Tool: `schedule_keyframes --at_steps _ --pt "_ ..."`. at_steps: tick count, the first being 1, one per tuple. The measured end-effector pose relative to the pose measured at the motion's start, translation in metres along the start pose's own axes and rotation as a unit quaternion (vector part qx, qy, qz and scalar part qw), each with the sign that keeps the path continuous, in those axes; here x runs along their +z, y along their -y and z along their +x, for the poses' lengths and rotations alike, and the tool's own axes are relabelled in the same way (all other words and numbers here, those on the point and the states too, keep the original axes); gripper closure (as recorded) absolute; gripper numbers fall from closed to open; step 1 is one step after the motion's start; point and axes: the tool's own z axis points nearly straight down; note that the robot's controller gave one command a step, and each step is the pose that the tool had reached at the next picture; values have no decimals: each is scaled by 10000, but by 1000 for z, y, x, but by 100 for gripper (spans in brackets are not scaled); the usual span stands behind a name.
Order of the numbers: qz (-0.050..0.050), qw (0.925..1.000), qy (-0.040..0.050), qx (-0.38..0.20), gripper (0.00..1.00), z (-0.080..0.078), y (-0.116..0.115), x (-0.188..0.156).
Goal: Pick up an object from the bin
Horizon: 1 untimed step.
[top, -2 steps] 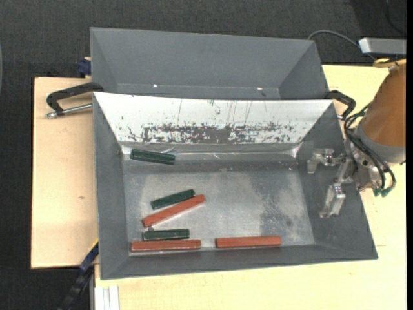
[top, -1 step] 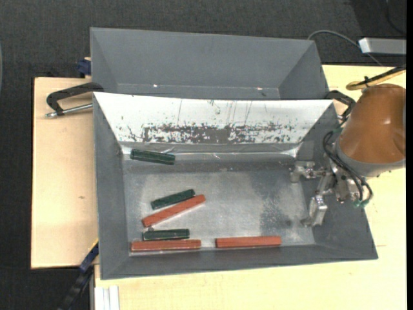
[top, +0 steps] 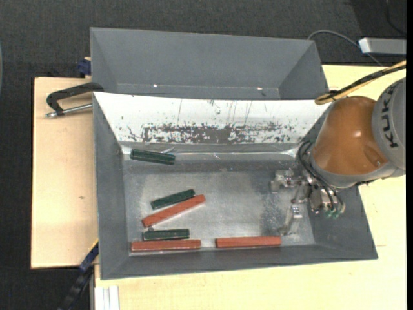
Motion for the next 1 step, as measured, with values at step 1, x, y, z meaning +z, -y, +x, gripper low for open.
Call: schedule_keyframes --at_steps 1 --pt "-14 10000 12 -67 0 3 -34 -3"
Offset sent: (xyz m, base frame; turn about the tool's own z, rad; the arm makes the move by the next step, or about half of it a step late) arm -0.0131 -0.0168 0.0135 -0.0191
